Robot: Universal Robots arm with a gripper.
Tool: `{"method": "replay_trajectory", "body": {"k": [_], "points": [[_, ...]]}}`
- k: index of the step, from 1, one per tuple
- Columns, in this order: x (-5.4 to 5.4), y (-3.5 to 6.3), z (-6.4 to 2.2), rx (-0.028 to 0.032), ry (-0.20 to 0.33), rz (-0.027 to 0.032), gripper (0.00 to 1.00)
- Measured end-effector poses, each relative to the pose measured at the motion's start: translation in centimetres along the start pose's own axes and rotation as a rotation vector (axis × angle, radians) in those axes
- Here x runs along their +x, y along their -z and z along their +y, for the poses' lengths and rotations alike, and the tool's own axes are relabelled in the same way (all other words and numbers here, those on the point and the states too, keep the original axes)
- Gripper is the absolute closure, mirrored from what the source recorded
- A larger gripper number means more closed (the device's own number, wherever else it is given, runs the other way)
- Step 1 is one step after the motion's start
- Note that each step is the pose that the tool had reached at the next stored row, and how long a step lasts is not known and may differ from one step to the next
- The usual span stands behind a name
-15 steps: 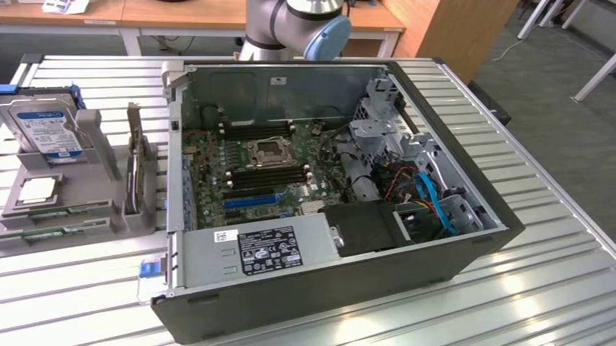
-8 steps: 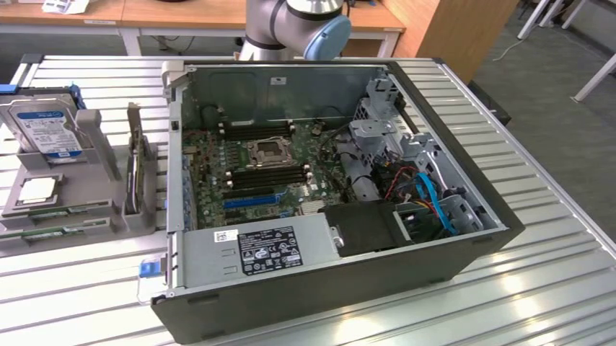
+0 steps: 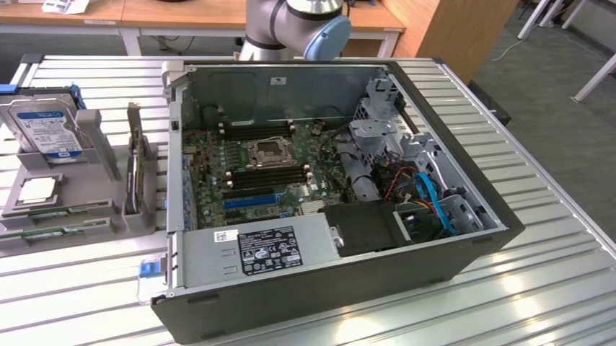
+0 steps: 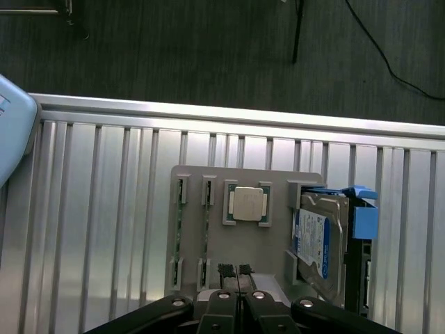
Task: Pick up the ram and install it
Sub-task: 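Pick up the ram and move it above insertion slot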
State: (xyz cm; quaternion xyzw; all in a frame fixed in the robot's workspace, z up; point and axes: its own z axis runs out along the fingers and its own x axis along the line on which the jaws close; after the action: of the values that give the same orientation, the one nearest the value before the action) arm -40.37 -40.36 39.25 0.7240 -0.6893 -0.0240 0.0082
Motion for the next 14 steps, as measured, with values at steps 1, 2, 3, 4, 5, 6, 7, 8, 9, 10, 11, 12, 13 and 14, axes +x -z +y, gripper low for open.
{"method": "replay_trajectory", "body": {"k": [1,2,3,4,5,6,7,8,9,10,11,12,13,14], "points": [[0.0,0.0,0.0,0.0,0.0,0.0,0.9],[0.0,0.0,0.0,0.0,0.0,-0.0001,0.9],[0.0,0.0,0.0,0.0,0.0,0.0,0.89],[0.0,0.0,0.0,0.0,0.0,0.0,0.84],[0.0,0.0,0.0,0.0,0.0,0.0,0.84],[0.0,0.0,0.0,0.0,0.0,0.0,0.77],[0.0,0.0,0.0,0.0,0.0,0.0,0.71],[0.0,0.0,0.0,0.0,0.0,0.0,0.71],[0.0,0.0,0.0,0.0,0.0,0.0,0.71],[0.0,0.0,0.0,0.0,0.0,0.0,0.65],[0.0,0.0,0.0,0.0,0.0,0.0,0.65],[0.0,0.0,0.0,0.0,0.0,-0.0001,0.65],[0.0,0.0,0.0,0.0,-0.001,-0.0001,0.65],[0.0,0.0,0.0,0.0,-0.009,-0.0003,0.65]]}}
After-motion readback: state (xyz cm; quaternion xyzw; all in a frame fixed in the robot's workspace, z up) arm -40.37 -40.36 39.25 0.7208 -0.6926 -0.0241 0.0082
